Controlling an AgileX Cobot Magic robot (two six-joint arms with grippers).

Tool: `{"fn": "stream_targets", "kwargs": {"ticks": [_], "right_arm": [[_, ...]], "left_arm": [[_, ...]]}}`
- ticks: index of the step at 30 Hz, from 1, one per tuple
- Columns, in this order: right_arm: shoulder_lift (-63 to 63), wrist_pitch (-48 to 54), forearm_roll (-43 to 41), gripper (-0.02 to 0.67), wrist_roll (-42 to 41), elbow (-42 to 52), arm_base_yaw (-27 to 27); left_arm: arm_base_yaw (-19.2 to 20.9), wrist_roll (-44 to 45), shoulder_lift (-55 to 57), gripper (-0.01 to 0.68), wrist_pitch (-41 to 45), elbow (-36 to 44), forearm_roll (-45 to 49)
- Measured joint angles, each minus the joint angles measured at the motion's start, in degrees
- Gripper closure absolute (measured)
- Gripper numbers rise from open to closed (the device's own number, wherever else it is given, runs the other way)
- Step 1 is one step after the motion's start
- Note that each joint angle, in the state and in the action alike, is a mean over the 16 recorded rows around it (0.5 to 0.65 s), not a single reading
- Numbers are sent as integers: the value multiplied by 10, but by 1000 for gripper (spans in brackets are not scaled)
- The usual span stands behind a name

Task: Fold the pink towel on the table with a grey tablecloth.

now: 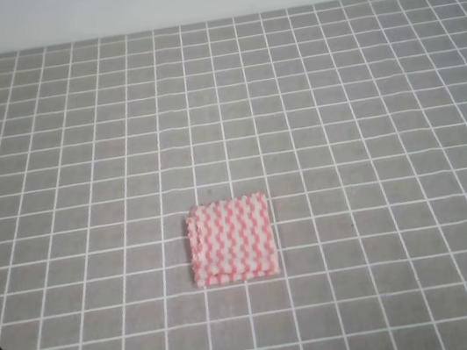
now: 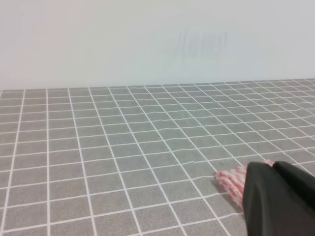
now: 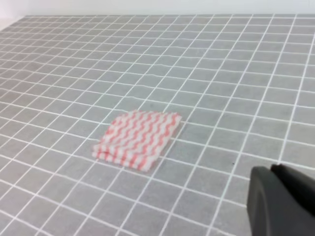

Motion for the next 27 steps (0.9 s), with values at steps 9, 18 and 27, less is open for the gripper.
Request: {"fn": "stream_targets", "kwargs": {"ticks": [9,18,27], "right_arm": [[-68,-43,-44,666,8,49,-80],[-186,-47,-39,666,14,123,-191],[-218,17,-42,666,14,145,-218]], "left_arm": [[0,0,-1,675,3,-1,0],[0,0,2,675,2,1,0],[0,0,2,675,2,2,1]]}}
